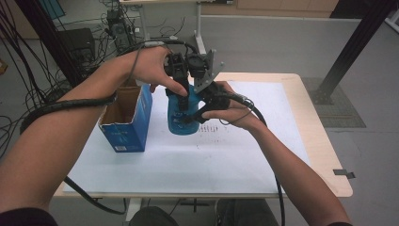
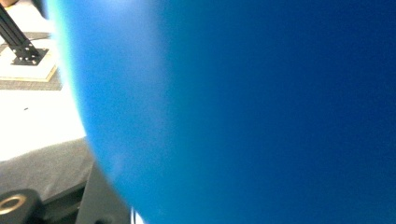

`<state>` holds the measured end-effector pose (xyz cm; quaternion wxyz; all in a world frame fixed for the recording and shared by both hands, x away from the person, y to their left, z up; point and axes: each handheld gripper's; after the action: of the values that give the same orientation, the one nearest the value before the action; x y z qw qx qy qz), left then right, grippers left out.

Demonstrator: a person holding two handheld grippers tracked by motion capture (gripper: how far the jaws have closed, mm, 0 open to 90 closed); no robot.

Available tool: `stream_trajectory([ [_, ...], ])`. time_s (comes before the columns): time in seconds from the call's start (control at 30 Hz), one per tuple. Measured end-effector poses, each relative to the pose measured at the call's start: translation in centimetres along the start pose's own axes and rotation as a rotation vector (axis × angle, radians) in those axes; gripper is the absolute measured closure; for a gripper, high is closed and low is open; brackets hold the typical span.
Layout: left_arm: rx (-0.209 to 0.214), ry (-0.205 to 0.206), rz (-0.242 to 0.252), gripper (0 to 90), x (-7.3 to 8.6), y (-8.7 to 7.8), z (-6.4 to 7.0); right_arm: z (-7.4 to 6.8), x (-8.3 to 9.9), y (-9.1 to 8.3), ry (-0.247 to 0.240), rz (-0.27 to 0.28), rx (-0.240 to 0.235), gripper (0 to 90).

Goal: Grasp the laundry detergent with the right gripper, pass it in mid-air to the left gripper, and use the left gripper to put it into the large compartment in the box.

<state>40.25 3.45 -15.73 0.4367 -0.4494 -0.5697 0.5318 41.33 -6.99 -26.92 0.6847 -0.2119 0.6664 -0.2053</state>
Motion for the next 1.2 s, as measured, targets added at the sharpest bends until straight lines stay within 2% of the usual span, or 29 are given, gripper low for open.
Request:
stream_trajectory([
  [1.2, 0.003, -0.011, -0.006, 36.7, -0.04, 0.12, 0.15, -0.05, 0.24, 0.08, 0.002, 0.010, -0.012, 41.0],
])
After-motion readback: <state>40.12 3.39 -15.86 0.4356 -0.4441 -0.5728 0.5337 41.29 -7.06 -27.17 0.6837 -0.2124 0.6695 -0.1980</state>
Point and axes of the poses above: each handheld gripper's, and its own axes: y roughly forward along the jaws, x roughly out of its underside, z roughly to its right, and after that the axes turned 1 degree about y, right-handed
